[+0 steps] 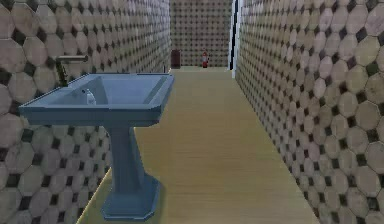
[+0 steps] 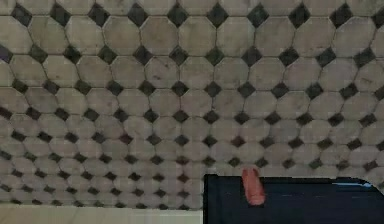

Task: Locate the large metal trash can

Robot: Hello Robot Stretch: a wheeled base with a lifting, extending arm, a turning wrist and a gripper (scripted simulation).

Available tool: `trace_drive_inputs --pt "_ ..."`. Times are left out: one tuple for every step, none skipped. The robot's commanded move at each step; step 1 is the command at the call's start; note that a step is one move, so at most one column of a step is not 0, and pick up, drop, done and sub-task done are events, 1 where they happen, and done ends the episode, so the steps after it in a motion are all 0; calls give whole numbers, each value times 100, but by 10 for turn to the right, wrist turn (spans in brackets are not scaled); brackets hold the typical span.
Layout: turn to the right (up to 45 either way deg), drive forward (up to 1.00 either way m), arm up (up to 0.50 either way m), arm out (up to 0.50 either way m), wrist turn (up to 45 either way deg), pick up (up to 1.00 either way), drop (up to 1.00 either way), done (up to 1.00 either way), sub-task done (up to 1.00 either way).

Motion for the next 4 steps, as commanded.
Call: trace_drive_inputs --pt "90 0 0 0 0 0 0 0 0" --pt "0 30 0 0 0 0 0 0 0" --pt "180 0 0 0 0 0 0 0 0" --pt "0 65 0 0 0 0 0 0 0"
